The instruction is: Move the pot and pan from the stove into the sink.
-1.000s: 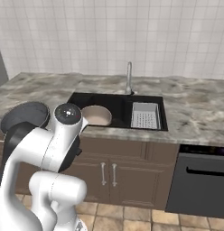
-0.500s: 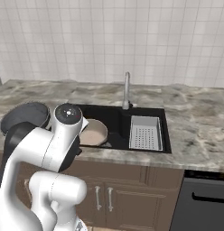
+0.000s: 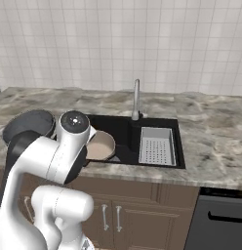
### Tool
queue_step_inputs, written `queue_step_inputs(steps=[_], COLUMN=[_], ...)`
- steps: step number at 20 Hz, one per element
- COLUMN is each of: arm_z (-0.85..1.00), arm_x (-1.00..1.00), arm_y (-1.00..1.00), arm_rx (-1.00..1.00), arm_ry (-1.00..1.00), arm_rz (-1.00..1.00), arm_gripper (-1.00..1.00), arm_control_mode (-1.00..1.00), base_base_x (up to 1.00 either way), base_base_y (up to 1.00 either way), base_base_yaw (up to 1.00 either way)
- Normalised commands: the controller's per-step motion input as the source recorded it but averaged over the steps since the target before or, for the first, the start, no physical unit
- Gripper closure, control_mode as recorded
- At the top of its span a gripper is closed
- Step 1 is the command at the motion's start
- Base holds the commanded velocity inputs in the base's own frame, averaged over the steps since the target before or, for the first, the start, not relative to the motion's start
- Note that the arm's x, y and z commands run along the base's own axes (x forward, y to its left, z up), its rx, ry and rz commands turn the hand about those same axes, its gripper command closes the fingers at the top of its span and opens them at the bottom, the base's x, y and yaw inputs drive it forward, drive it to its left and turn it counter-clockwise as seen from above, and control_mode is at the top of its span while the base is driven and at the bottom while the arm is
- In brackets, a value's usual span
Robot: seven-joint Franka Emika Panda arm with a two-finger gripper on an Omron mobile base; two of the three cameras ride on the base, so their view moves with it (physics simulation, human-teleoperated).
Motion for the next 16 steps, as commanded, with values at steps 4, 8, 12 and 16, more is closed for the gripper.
queue_step_inputs(steps=[4,8,12,16], arm_z=[-0.10,-0.12,-0.10,-0.11], arm_x=[0.55,0.59,0.59,0.52], arm_y=[0.00,0.00,-0.02,-0.14], arm_rx=[0.00,0.00,0.00,0.00], arm_ry=[0.04,0.05,0.09,0.07], arm_rz=[-0.02,-0.01,-0.08,-0.08], arm_gripper=[1.00,1.00,1.00,1.00], arm_control_mode=[-1.00,-1.00,-1.00,-1.00], base_base_x=[0.00,0.00,0.00,0.00], base_base_y=[0.00,0.00,0.00,0.00], base_base_yaw=[0.00,0.00,0.00,0.00])
